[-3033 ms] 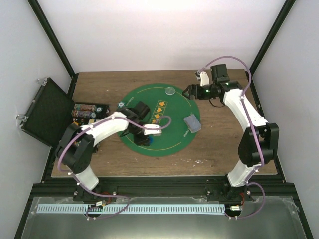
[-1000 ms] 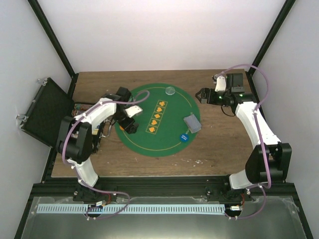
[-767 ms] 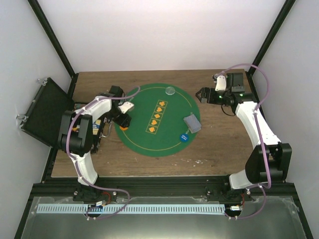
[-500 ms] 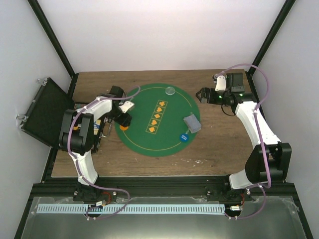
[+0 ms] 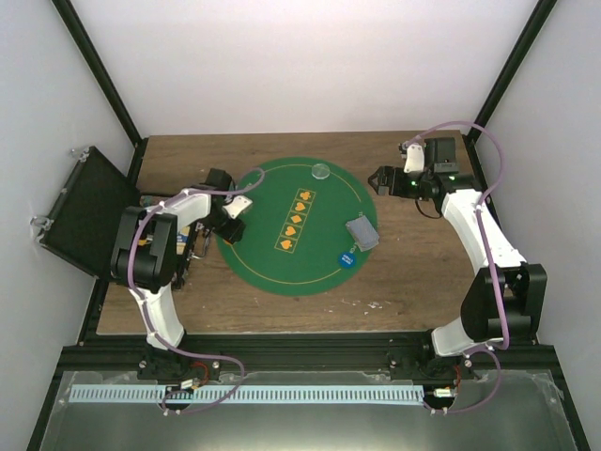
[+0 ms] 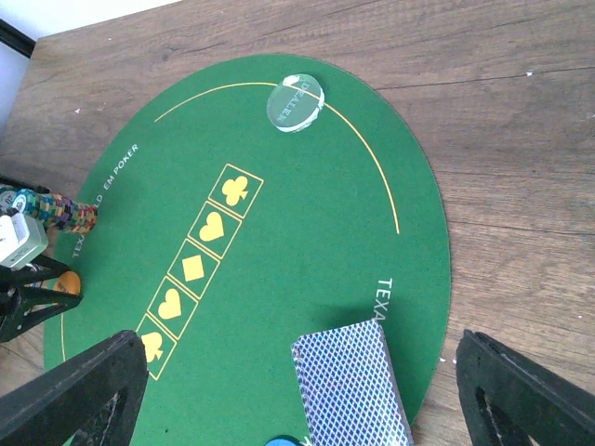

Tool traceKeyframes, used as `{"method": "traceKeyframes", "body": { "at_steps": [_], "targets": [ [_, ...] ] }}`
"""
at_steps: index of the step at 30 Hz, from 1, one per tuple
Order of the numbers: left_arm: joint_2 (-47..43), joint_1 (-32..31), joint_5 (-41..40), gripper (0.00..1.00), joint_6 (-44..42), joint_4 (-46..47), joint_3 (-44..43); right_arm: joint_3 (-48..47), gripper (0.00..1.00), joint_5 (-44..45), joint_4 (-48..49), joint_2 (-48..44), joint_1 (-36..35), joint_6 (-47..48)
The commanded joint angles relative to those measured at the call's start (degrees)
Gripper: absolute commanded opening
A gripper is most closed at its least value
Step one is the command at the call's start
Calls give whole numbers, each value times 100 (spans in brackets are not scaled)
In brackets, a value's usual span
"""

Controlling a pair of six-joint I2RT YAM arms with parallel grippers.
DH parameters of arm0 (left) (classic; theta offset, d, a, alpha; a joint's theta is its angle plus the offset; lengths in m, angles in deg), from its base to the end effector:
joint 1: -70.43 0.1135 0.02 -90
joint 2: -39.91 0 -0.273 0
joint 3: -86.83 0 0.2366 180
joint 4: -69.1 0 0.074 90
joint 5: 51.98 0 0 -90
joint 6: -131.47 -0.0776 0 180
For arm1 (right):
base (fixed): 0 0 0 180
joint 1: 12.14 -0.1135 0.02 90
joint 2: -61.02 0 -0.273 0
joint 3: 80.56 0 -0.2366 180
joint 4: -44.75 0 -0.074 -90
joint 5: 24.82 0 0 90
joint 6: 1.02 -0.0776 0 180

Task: Distribute texas hold em gaming equipment

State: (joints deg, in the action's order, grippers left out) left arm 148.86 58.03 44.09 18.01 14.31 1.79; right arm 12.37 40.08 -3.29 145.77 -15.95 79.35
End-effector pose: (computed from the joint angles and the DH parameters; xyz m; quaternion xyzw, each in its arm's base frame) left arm 0.3445 -0.0842 0.1276 0.3109 0.9439 -0.0430 0.1029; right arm 0.3292 0.0549 0.2916 -0.0359 0.9071 0.2429 0.3418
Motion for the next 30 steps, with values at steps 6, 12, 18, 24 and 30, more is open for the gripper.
{"method": "traceKeyframes", "body": {
  "at_steps": [6, 12, 18, 24, 30],
  "targets": [
    [-215, -55, 611, 51, -380, -582, 635, -239, 92, -69, 48, 8, 39, 84],
    [-709, -356, 725, 51, -591, -723, 1386, -174, 91, -110, 89, -37, 39, 45],
    [-1099, -949, 816, 51, -520, -599, 1825, -79, 91, -219, 162, -55, 39, -11],
    [-1239, -1264, 860, 51, -547, -609, 1942, -30, 91, -280, 186, -83, 39, -37],
    [-1306, -1474, 983, 53, -600, -652, 1996, -26, 92, -221, 159, -81, 40, 105]
  ]
}}
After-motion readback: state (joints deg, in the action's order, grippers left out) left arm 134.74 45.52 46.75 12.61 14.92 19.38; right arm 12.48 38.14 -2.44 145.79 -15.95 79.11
